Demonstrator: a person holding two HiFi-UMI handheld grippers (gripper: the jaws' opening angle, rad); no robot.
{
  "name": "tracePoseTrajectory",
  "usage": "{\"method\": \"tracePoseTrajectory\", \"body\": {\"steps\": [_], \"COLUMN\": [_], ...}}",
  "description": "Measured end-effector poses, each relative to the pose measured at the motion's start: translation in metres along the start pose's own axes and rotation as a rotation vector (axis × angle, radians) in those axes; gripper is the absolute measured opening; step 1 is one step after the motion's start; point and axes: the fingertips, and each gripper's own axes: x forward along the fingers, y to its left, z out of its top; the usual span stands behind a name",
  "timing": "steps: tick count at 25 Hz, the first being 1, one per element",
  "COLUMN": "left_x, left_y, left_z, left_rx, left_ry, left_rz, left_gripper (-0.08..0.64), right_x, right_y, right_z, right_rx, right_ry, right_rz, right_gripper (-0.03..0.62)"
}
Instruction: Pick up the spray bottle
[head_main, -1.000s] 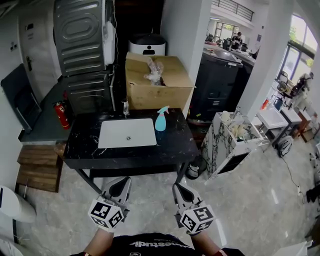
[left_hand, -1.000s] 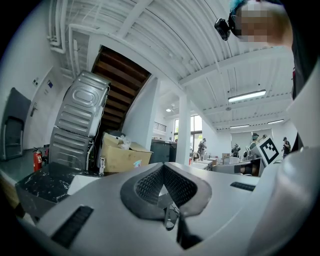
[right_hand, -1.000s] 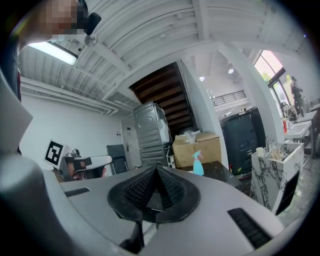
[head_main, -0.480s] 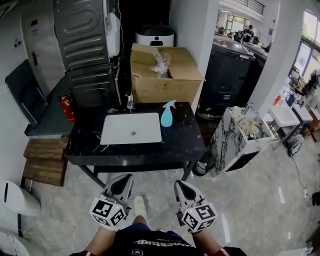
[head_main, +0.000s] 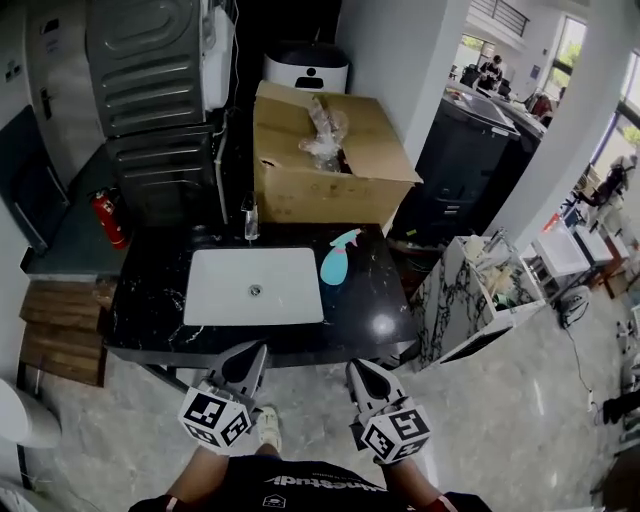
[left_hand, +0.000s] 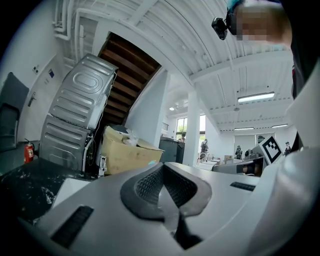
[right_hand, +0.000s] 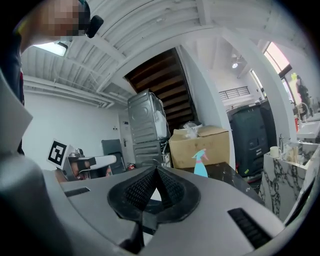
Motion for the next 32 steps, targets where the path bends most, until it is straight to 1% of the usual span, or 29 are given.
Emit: {"method": "tracePoseTrajectory", "body": {"steps": [4, 8, 11, 14, 18, 22, 27, 32], "left_x": [0.042, 0.073, 0.093, 0.111, 0.131, 0.153, 0.175, 0.197], "left_y": [0.054, 0.103, 0.131, 0.15, 0.157, 0.16, 0.159, 0.156], "left_z": [0.018, 0.034, 0.041, 0.04, 0.036, 0.035, 0.039, 0.04], "left_rx": [0.006, 0.003, -0.001, -0.009, -0.032, -0.034, -0.032, -0.034], "left_ry": [-0.007, -0.018, -0.023, -0.021, -0.011, -0.006, -0.007, -0.008], "left_rz": [-0.023, -0.043, -0.065, -0.083, -0.106, -0.12, -0.117, -0.114], "left_gripper": [0.015, 0.015, 0.015, 0.015, 0.015, 0.015, 0.015, 0.015], "right_x": [0.064, 0.121, 0.153, 0.175, 0.192, 0.204, 0.217, 0.228], "right_y": [-0.014, -0.016, -0.015, -0.017, -0.03, -0.045, -0.066, -0.086], "right_z": [0.023, 0.041, 0.048, 0.055, 0.057, 0.061, 0.063, 0.068], "right_rx": [-0.015, -0.025, -0.033, -0.048, -0.043, -0.041, -0.052, -0.07], "right_ry": [-0.01, -0.017, -0.018, -0.02, -0.009, -0.007, -0.004, -0.026], "right_rz": [-0.024, -0.033, -0.042, -0.049, -0.068, -0.069, -0.053, -0.044], "right_gripper": [0.037, 0.037, 0.037, 0.037, 0.037, 0.037, 0.037, 0.038]}}
